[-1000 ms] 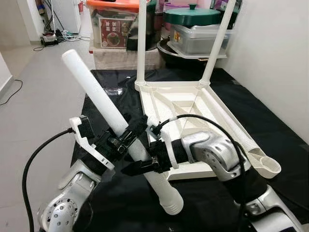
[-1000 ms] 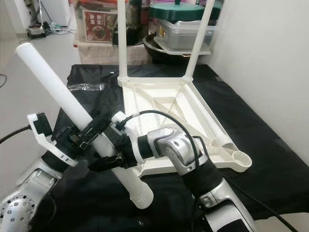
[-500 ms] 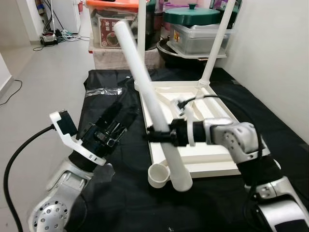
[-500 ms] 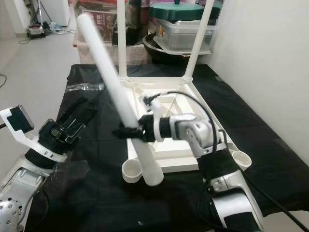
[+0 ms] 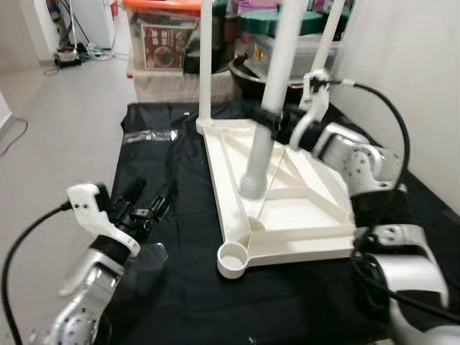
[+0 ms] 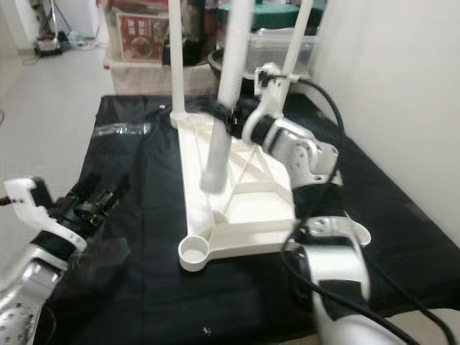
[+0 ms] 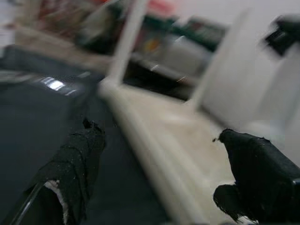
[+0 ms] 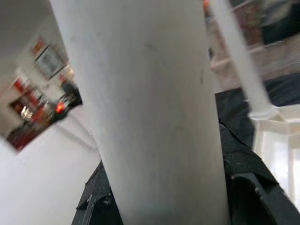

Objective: Building children table

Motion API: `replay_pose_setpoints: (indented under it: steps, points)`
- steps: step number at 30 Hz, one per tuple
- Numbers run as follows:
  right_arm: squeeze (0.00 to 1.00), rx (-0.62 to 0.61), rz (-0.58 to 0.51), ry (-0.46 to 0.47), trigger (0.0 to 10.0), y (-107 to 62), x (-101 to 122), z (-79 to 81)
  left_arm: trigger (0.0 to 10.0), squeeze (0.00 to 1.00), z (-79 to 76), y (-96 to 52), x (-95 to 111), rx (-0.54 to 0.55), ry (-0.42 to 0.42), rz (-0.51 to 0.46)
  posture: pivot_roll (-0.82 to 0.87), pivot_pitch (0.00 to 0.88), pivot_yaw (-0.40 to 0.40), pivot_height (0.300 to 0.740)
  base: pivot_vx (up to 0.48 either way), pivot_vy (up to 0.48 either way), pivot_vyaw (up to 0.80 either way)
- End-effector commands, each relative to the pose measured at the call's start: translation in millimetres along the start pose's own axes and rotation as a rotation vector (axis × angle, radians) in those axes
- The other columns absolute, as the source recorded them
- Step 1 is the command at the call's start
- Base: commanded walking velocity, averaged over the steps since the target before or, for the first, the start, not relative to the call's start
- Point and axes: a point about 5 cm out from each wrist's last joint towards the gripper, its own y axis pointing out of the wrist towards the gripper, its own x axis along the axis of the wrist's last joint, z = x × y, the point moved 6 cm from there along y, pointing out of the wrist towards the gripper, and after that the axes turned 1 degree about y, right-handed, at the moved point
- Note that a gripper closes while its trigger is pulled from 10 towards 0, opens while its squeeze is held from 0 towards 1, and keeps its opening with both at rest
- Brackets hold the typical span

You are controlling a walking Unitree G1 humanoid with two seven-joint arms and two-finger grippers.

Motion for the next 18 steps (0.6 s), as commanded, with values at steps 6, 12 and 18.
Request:
replay_pose_setpoints:
  steps: [6,12,18]
  points:
    - [0.00,-0.101,-0.107,0.181,0.0,6.6,-2,-7.2,10.0,0.00,12.0,-10.2,-18,0.047,0.074,0.099,0.11,0.000,-0.080,0.740,0.000,0.000,0.00]
    - [0.00,-0.070,-0.120,0.236,0.0,7.9,-16,3.3,10.0,0.00,7.2,-14.3,-26,0.010,0.095,0.128,0.11,0.000,-0.071,0.740,0.000,0.000,0.00]
    - [0.00,-0.008,-0.133,0.239,0.0,8.9,-19,12.8,10.0,0.00,2.2,-13.8,-31,-0.022,0.098,0.135,0.11,0.000,-0.066,0.740,0.000,0.000,0.00]
